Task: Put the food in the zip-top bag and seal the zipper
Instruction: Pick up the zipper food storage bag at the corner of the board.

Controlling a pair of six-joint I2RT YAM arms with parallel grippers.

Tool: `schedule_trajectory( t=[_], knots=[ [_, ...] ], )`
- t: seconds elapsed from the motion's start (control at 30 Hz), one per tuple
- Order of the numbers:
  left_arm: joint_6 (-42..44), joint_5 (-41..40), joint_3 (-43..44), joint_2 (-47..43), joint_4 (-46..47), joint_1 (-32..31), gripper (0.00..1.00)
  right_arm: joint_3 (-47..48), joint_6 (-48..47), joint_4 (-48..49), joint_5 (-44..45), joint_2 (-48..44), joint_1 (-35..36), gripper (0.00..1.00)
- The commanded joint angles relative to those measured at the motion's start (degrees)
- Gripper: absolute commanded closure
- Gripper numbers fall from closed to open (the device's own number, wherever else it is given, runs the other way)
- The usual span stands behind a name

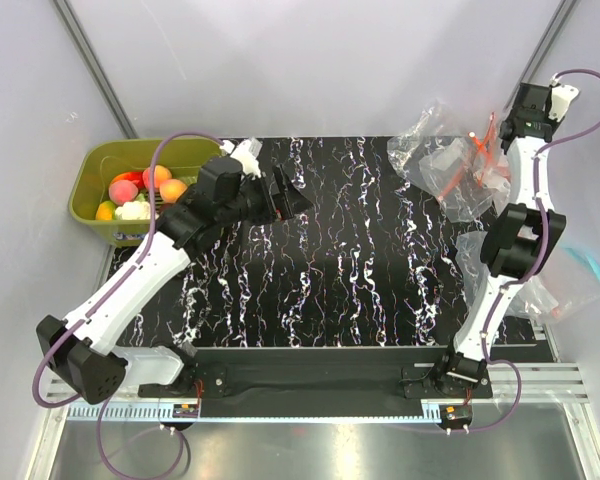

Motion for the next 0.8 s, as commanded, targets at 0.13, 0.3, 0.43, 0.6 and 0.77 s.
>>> schedule_trajectory(
  t=[0.13,0.3,0.43,0.6,0.77],
  knots=[
    [3.3,1.4,5.1,-0.6,-0.2,0.7,0.01,-1.0,6.1,-4.3,-6.1,-9.8,0.0,1.00],
    [5.8,1.1,6.2,-1.7,-2.8,1.0,0.01,-9.6,11.3,-2.2,-23.5,-19.4,1.6,1.00],
    [8.4,-2.7,6.3,-4.2,-5.1,1.1,0.01,-8.5,14.5,-7.8,-33.1,-25.1,9.1,1.00],
    [9.2,-7.1,5.2,-9.6,-8.3,1.1,0.01,-9.4,20.5,-12.2,-39.7,-31.8,23.3,1.00],
    [7.3,-11.6,0.7,-16.0,-9.7,1.3,0.01,-23.8,31.9,-5.8,-56.0,-43.4,25.6,1.00]
  ],
)
